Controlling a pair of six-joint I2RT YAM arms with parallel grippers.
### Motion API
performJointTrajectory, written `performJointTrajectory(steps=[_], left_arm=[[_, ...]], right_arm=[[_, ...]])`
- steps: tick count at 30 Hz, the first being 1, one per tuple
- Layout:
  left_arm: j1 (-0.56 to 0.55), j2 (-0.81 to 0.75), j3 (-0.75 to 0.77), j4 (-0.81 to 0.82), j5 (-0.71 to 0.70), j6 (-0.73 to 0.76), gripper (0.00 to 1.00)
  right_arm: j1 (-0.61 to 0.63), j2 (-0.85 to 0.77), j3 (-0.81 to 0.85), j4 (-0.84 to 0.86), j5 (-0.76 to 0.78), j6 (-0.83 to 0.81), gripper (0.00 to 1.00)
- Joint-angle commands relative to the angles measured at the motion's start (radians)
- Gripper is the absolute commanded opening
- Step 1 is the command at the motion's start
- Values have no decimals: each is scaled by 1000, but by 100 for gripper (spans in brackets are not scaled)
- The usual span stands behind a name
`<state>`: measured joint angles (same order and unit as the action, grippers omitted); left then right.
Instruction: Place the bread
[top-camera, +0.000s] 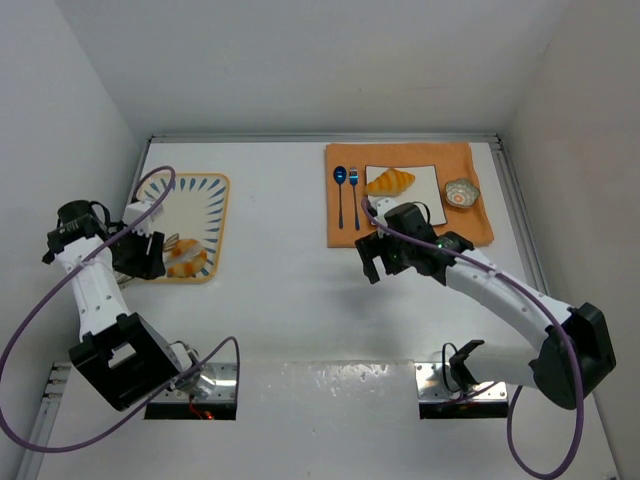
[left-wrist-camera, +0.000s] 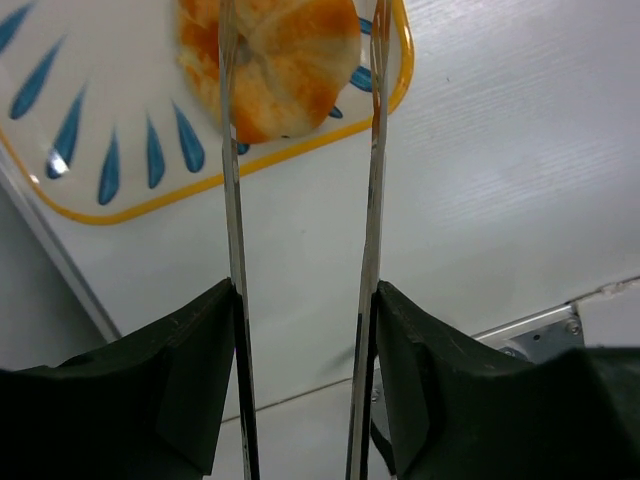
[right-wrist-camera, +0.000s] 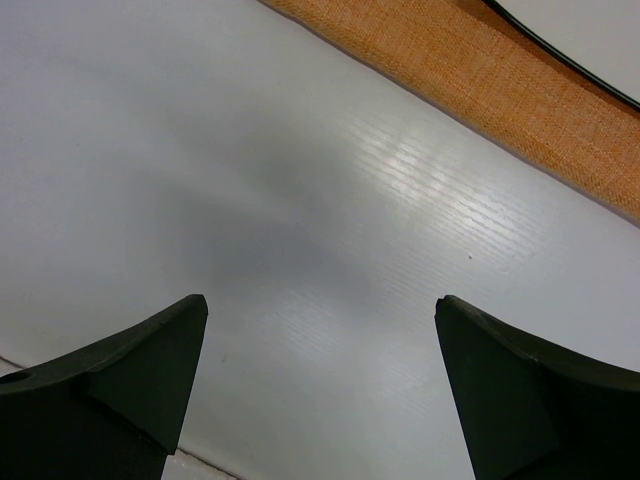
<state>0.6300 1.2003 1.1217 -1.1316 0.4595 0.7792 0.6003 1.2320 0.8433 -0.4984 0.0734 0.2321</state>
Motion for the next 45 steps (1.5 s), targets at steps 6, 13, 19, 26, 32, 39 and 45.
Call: performJointTrajectory(steps=[6,13,19,26,32,39,45], left_arm=[[22,-27,-134,107,-21,-47,61],[22,-27,-166,174,-42,-83,47],[-6,-36,-177,148,-15,-103,21],[-18,-27,8,69,66,-139,0],[-168,41,305,107,133,-305,0],[-600,263,582,223,78,-458,0],[-994,658,915,282,25,-511,0]], right_arm=[[7,-31,-23,26,-7,10,96],[7,-46,-32,15,5,3,96],[6,-48,-23,14,5,-13,96],[-34,-37,-4,23,-4,19,96],[-239,-71,-21,24,-40,159,95],[-464,-143,-41,-55,-1,199,95],[-592,-218,-69,-121,-1,188,95]])
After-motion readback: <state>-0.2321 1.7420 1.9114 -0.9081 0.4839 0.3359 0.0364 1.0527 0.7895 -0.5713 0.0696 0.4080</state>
